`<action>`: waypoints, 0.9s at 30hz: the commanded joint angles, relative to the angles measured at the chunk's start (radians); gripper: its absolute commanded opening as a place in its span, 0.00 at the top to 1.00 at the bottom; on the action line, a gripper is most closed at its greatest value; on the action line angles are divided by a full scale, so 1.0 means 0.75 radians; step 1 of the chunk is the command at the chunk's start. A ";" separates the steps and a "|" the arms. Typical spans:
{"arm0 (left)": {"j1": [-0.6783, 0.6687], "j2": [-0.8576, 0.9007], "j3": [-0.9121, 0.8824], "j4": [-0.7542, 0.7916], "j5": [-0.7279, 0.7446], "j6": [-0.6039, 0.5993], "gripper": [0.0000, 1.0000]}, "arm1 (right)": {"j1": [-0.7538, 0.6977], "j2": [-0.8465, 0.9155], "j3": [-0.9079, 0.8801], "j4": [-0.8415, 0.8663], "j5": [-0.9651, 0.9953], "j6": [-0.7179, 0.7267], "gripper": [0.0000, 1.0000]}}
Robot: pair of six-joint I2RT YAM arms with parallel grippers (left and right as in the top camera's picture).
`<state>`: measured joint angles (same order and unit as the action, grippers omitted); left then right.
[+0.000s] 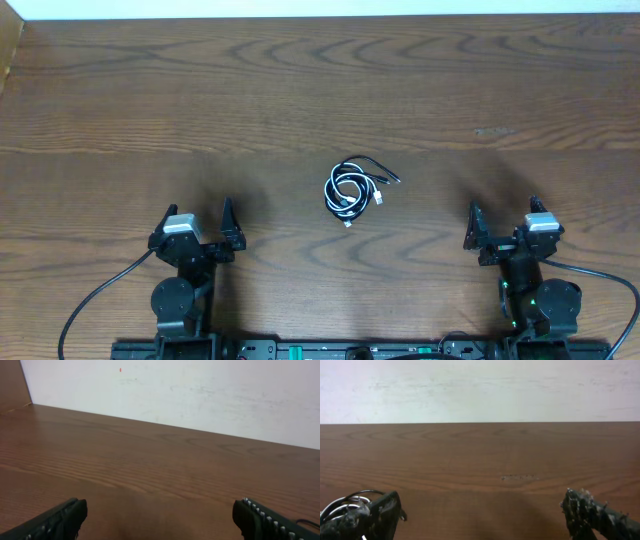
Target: Untangle cables
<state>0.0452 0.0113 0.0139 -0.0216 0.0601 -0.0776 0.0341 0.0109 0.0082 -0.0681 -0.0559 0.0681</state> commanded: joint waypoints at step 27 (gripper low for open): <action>-0.004 -0.007 -0.013 -0.061 -0.012 0.004 0.02 | 0.009 -0.006 -0.004 -0.004 -0.008 0.008 0.01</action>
<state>0.0441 0.0109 0.0139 -0.0216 0.0601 -0.0780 0.0341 0.0109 0.0082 -0.0681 -0.0555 0.0681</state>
